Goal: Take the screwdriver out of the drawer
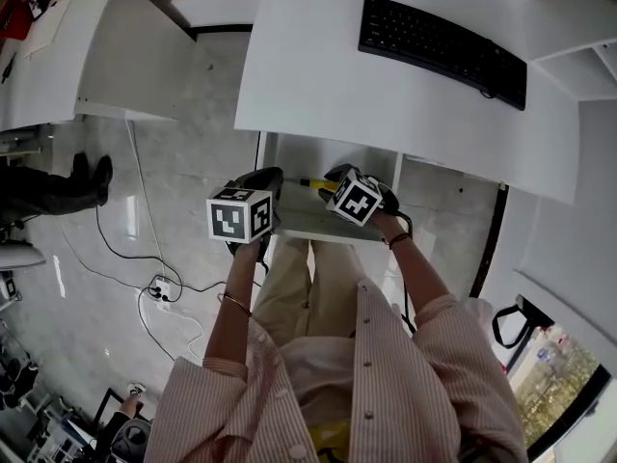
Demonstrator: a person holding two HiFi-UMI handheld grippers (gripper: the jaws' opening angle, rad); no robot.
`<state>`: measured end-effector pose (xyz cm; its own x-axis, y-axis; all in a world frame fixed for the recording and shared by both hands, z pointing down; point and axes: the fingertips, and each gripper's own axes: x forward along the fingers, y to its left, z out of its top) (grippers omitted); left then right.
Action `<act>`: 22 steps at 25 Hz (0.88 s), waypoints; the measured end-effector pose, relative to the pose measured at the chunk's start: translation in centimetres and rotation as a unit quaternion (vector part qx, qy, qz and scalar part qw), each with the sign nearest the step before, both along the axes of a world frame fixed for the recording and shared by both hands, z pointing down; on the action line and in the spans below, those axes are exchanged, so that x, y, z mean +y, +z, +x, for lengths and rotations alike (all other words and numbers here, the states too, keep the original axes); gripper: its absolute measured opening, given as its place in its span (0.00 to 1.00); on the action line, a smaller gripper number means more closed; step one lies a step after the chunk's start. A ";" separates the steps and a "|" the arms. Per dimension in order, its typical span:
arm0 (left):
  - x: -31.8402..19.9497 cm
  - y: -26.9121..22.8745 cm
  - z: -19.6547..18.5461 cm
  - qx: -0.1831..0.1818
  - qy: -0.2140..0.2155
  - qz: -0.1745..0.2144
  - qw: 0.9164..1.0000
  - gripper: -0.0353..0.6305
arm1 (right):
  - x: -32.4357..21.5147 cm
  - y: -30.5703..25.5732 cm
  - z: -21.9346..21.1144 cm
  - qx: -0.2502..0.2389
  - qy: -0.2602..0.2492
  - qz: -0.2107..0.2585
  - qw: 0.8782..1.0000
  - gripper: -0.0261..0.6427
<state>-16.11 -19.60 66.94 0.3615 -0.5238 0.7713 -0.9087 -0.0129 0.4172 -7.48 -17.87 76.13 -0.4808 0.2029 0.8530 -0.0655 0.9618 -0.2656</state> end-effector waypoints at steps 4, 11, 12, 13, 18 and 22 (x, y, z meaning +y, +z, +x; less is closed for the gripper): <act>-0.3 -0.1 0.0 -0.001 0.011 0.000 1.000 0.05 | 0.5 1.9 0.0 0.021 -0.017 0.005 1.000 0.22; -0.3 0.2 0.5 -0.014 0.040 -0.007 0.999 0.05 | 0.9 4.2 0.3 0.053 -0.028 0.015 0.998 0.22; -0.3 0.2 0.6 -0.014 0.041 -0.008 0.999 0.05 | 0.9 4.5 0.4 0.055 -0.027 0.014 0.998 0.22; -0.3 0.2 0.6 -0.013 0.041 -0.008 0.999 0.05 | 1.0 4.7 0.3 0.055 -0.027 0.014 0.998 0.22; -0.3 0.3 0.4 -0.008 0.041 -0.009 0.999 0.05 | 0.8 5.0 0.0 0.059 -0.030 0.031 0.997 0.22; -0.2 0.3 0.4 -0.007 0.045 -0.012 0.999 0.05 | 0.8 5.4 0.2 0.075 -0.050 0.070 0.993 0.18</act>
<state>-15.71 -19.78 67.28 0.3950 -0.4715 0.7885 -0.9104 -0.0858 0.4047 -7.30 -17.10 81.58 -0.3302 0.1169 0.9366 0.0032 0.9924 -0.1227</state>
